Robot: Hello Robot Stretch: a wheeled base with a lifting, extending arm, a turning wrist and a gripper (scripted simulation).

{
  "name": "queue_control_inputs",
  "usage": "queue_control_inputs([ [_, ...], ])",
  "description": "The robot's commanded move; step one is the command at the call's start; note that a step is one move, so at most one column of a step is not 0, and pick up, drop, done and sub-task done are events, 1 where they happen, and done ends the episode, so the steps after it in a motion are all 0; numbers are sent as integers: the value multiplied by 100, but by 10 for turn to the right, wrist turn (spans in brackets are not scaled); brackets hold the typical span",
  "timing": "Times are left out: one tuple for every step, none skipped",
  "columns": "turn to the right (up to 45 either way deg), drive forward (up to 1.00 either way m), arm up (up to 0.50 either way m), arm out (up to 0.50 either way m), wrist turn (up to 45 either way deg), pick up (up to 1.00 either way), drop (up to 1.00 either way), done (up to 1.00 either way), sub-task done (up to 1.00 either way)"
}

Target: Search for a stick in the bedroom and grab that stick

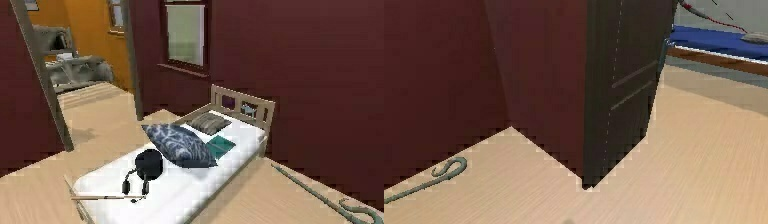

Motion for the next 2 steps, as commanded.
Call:
queue_control_inputs([
  [-450,0,0,0,0,0,0,0,0],
  [-450,0,0,0,0,0,0,0,0],
])
